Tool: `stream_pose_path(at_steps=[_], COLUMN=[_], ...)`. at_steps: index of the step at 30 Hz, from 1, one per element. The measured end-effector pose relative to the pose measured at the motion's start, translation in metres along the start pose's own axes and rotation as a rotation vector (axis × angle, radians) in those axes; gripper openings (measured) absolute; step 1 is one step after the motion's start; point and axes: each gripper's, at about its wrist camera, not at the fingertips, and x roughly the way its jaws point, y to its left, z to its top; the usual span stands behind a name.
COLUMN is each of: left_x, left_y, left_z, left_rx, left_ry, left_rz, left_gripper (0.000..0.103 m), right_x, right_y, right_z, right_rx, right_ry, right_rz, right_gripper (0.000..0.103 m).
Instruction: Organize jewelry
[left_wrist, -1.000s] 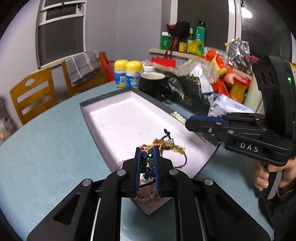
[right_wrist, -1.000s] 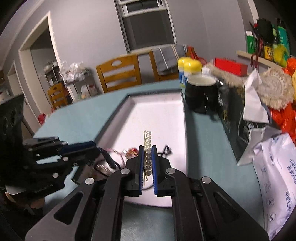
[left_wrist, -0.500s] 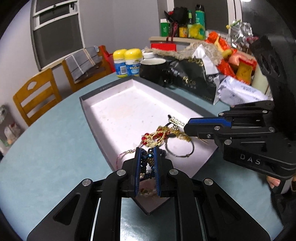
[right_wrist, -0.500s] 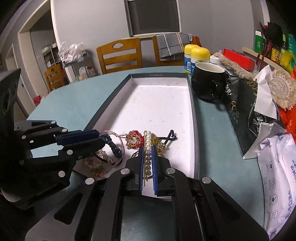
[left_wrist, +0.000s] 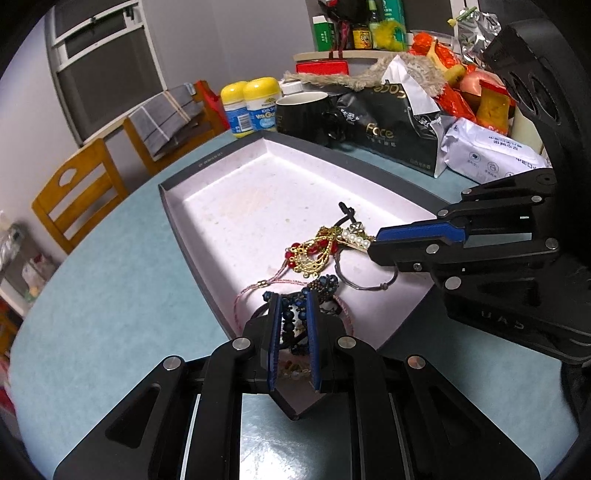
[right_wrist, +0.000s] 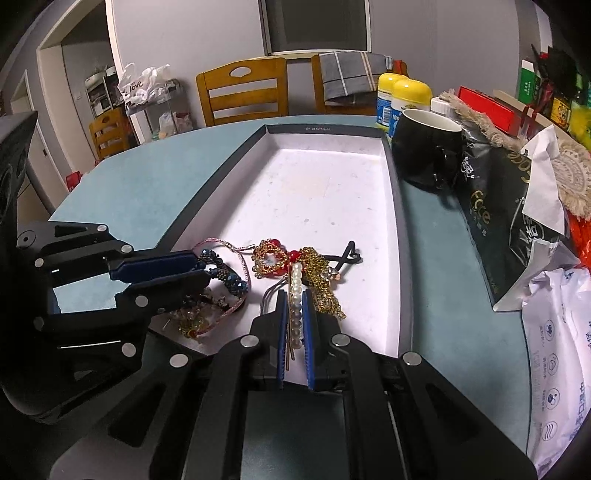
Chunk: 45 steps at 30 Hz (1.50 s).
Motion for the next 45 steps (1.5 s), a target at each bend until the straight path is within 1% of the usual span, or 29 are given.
stream_pose_path(at_steps=[4, 5, 6, 7, 8, 9, 10, 11, 12, 14, 15, 16, 17, 18, 20, 22, 24, 25, 27, 28, 30, 32, 36, 39, 41, 43, 45], left_x=[-0.002, -0.002, -0.004, -0.005, -0.007, -0.011, -0.013, -0.015, -0.019, -0.026, -0.028, -0.031, -0.032, -0.034, -0.035, -0.037, -0.041, -0.043, -0.05, -0.054, -0.062, -0.07, -0.086, -0.097, -0.103, -0.111, -0.117], left_y=[0.001, 0.0, 0.0, -0.001, 0.0, 0.001, 0.001, 0.001, 0.002, 0.002, 0.002, 0.001, 0.0, -0.001, -0.003, -0.005, -0.005, -0.004, -0.002, -0.001, 0.001, 0.003, 0.012, 0.022, 0.028, 0.031, 0.032], left_z=[0.001, 0.001, 0.002, 0.003, 0.003, 0.004, 0.004, 0.004, 0.004, 0.005, 0.005, 0.005, 0.004, 0.003, 0.001, -0.003, -0.008, -0.01, -0.016, -0.019, -0.027, -0.035, -0.051, -0.061, -0.066, -0.071, -0.075], left_rx=[0.001, 0.005, 0.009, 0.008, 0.009, 0.009, 0.008, 0.007, 0.003, -0.003, -0.005, -0.008, -0.007, -0.006, -0.003, -0.003, -0.01, -0.017, -0.043, -0.053, -0.071, -0.083, -0.133, -0.2, -0.249, -0.291, -0.325], left_ry=[0.002, 0.001, -0.003, -0.007, -0.012, -0.023, -0.028, -0.032, -0.042, -0.063, -0.068, -0.075, -0.079, -0.081, -0.078, -0.071, -0.071, -0.073, -0.078, -0.086, -0.106, -0.121, -0.161, -0.182, -0.202, -0.246, -0.298], left_rz=[-0.008, -0.006, -0.004, -0.005, -0.006, 0.001, 0.004, 0.006, 0.013, 0.016, 0.014, 0.015, 0.017, 0.023, 0.03, 0.041, 0.051, 0.052, 0.062, 0.065, 0.077, 0.098, 0.118, 0.119, 0.091, 0.05, 0.037], left_gripper=[0.014, 0.015, 0.018, 0.021, 0.027, 0.032, 0.033, 0.037, 0.046, 0.055, 0.061, 0.063, 0.067, 0.069, 0.07, 0.073, 0.077, 0.078, 0.081, 0.082, 0.088, 0.091, 0.096, 0.098, 0.099, 0.1, 0.1], right_x=[-0.001, -0.003, -0.005, -0.007, -0.011, -0.015, -0.019, -0.021, -0.024, -0.028, -0.029, -0.029, -0.029, -0.029, -0.031, -0.036, -0.041, -0.045, -0.051, -0.056, -0.064, -0.07, -0.076, -0.082, -0.087, -0.092, -0.094], right_y=[-0.001, -0.001, -0.003, -0.003, -0.004, -0.005, -0.006, -0.007, -0.007, -0.007, -0.007, -0.007, -0.006, -0.005, -0.003, -0.001, 0.001, 0.002, 0.005, 0.007, 0.011, 0.012, 0.015, 0.021, 0.028, 0.032, 0.035], right_z=[0.001, 0.001, 0.001, 0.002, 0.003, 0.003, 0.004, 0.005, 0.005, 0.005, 0.005, 0.005, 0.006, 0.006, 0.005, 0.003, 0.002, 0.0, -0.004, -0.006, -0.008, -0.01, -0.019, -0.027, -0.034, -0.041, -0.048], right_rx=[0.003, 0.008, 0.014, 0.021, 0.026, 0.025, 0.029, 0.033, 0.035, 0.035, 0.034, 0.034, 0.035, 0.033, 0.028, 0.036, 0.041, 0.045, 0.052, 0.054, 0.055, 0.065, 0.081, 0.076, 0.07, 0.071, 0.076], right_ry=[-0.007, -0.014, -0.025, -0.038, -0.061, -0.083, -0.103, -0.116, -0.13, -0.151, -0.157, -0.159, -0.159, -0.16, -0.17, -0.19, -0.209, -0.22, -0.244, -0.262, -0.286, -0.306, -0.316, -0.309, -0.314, -0.326, -0.336], right_rz=[-0.001, -0.001, 0.002, 0.001, -0.005, -0.013, -0.019, -0.021, -0.027, -0.043, -0.047, -0.046, -0.042, -0.043, -0.045, -0.037, -0.038, -0.041, -0.044, -0.044, -0.048, -0.048, -0.057, -0.081, -0.097, -0.11, -0.118], right_gripper=[0.009, 0.012, 0.022, 0.028, 0.036, 0.037, 0.038, 0.041, 0.049, 0.059, 0.059, 0.059, 0.062, 0.065, 0.066, 0.071, 0.081, 0.084, 0.096, 0.098, 0.098, 0.098, 0.098, 0.098, 0.098, 0.098, 0.098])
